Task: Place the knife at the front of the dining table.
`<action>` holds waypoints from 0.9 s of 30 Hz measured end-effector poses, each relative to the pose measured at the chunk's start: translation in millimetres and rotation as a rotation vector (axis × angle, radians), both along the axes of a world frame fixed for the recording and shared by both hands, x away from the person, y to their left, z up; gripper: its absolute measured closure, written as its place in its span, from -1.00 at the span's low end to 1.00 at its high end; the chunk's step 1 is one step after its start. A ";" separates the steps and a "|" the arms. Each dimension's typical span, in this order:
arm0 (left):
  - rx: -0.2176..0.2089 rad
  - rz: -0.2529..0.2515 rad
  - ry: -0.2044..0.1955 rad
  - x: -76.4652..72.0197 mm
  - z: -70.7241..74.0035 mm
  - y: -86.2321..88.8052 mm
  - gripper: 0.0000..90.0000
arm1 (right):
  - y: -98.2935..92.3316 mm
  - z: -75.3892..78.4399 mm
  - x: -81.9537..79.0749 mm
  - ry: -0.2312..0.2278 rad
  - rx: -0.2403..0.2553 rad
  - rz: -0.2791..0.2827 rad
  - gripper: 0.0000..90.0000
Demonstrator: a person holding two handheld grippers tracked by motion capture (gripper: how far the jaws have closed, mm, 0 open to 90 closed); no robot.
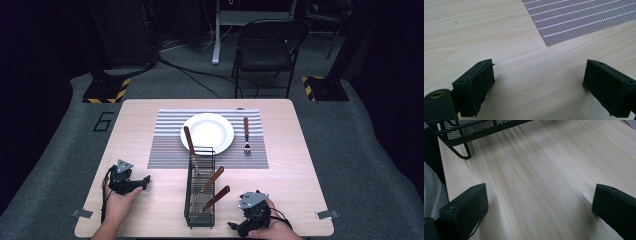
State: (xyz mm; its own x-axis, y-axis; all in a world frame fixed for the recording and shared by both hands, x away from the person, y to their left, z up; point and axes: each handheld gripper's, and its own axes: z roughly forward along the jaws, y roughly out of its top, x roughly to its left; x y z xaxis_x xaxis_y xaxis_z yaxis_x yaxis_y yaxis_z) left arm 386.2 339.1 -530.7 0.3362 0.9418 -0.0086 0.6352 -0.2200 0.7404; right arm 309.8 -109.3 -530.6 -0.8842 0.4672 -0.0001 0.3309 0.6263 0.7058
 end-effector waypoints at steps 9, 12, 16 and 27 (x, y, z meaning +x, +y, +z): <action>-0.004 0.007 -0.003 1.7 -0.2 -0.9 -0.78 | 0.0 0.0 0.0 0.000 0.000 0.000 -1.00; -0.004 0.011 -0.004 2.0 -0.3 -1.4 -0.79 | 0.0 0.0 0.0 0.000 0.000 0.000 -1.00; -0.005 0.011 -0.005 1.8 -0.3 -1.8 -0.79 | 0.2 -0.1 -0.1 -0.001 0.000 -0.003 -1.00; -0.007 0.018 -0.004 2.1 -0.2 -2.3 -0.78 | -0.1 -0.1 0.8 -0.009 -0.002 0.007 -1.00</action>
